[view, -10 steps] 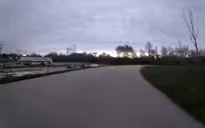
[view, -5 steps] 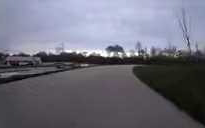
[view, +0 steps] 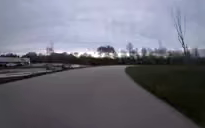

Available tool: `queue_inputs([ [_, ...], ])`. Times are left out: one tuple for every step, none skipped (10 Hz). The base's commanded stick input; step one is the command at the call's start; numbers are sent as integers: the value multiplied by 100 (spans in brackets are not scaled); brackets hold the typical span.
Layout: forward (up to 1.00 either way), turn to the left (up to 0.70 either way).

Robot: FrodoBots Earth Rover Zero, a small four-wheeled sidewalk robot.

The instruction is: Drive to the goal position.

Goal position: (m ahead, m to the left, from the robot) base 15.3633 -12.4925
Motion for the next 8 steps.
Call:
queue_inputs([
  [100,0],
  [100,0],
  [100,0],
  [100,0],
  [100,0],
  [100,2],
  [100,1],
  [100,0],
])
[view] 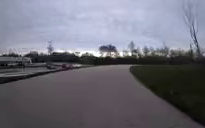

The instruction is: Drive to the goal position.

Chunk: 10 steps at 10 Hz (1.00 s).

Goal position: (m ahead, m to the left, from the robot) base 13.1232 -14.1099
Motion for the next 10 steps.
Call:
queue_inputs([
  [100,0],
  [100,-5],
  [100,-21],
  [100,-39],
  [100,-40],
  [100,-40],
  [100,-40],
  [100,-40],
  [100,-40],
  [100,-30],
])
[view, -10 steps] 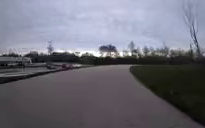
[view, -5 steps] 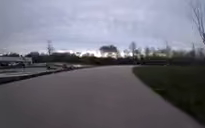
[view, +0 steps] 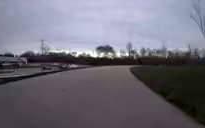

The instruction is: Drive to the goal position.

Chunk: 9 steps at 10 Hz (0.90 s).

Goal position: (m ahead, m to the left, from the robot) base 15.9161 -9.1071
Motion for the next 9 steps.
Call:
queue_inputs([
  [100,-3],
  [100,0],
  [100,0],
  [100,0],
  [100,0],
  [100,0],
  [100,0],
  [100,0],
  [100,0],
])
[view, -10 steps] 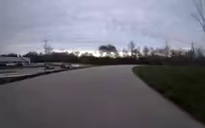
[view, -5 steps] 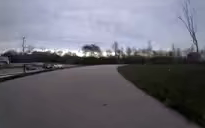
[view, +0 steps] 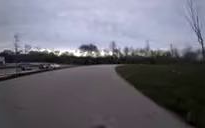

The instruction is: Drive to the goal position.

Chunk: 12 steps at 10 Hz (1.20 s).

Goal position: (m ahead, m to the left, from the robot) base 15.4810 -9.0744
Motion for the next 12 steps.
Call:
queue_inputs([
  [100,0],
  [100,0],
  [100,0],
  [100,0],
  [100,0],
  [100,0],
  [100,0],
  [100,0],
  [100,0],
  [100,0],
  [100,0],
  [100,0],
])
